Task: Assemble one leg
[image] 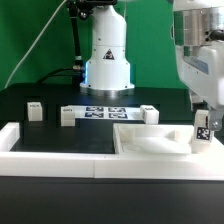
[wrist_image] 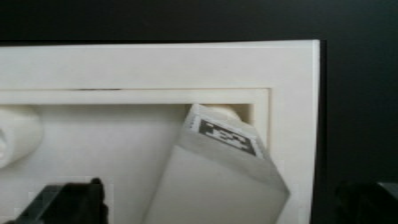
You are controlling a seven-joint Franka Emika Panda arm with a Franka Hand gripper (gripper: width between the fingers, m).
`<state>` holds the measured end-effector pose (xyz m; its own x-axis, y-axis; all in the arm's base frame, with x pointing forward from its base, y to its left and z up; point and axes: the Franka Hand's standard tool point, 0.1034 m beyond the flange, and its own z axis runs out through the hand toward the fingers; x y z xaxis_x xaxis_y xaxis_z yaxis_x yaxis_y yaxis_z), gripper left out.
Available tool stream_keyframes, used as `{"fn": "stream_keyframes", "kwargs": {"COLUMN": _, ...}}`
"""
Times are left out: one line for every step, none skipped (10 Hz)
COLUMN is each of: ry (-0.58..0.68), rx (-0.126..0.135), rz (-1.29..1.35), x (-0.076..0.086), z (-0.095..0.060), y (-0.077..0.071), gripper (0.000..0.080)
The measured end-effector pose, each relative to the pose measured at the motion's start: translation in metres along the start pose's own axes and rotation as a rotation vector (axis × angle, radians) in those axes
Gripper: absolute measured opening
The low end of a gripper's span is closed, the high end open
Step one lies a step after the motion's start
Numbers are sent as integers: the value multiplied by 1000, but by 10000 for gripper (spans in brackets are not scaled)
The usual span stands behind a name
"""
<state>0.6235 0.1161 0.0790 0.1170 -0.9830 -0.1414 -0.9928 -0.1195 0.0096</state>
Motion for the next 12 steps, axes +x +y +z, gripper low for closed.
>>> {"fn": "stream_keyframes", "kwargs": {"ry": -3, "rx": -18, "rz": -141, "x": 1, "z": 0, "y": -1, "gripper": 649}}
{"fn": "stream_keyframes", "kwargs": {"ry": -2, "rx": -21, "rz": -251, "x": 0, "z": 0, "y": -2, "gripper": 649}}
{"fn": "stream_keyframes", "kwargs": {"ry": 5, "rx": -25, "rz": -358, "x": 1, "z": 0, "y": -2, "gripper": 649}}
{"fn": "stream_keyframes", "kwargs": {"ry": 16, "rx": -34, "rz": -448, "x": 0, "z": 0, "y": -2, "gripper": 649}}
{"fn": "stream_keyframes", "kwargs": {"ry": 39, "rx": -42, "rz": -522, "x": -3, "z": -2, "y": -3, "gripper": 649}}
{"fn": "stream_keyframes", "kwargs": {"ry": 64, "rx": -53, "rz": -600, "x": -6, "z": -4, "y": -4, "gripper": 649}}
{"fn": "stream_keyframes", "kwargs": {"ry": 78, "rx": -52, "rz": -647, "x": -8, "z": -9, "y": -6, "gripper": 649}}
{"fn": "stream_keyframes", "kwargs": {"ry": 85, "rx": -42, "rz": -713, "x": -6, "z": -12, "y": -9, "gripper": 649}}
{"fn": "stream_keyframes", "kwargs": {"ry": 96, "rx": -24, "rz": -740, "x": -4, "z": -12, "y": -12, "gripper": 649}}
{"fn": "stream_keyframes", "kwargs": {"ry": 106, "rx": -13, "rz": -816, "x": 1, "z": -10, "y": -13, "gripper": 649}}
{"fn": "stream_keyframes", "kwargs": {"ry": 118, "rx": 1, "rz": -841, "x": 3, "z": -8, "y": -13, "gripper": 649}}
{"fn": "stream_keyframes", "kwargs": {"ry": 120, "rx": -4, "rz": -912, "x": 3, "z": -6, "y": -12, "gripper": 649}}
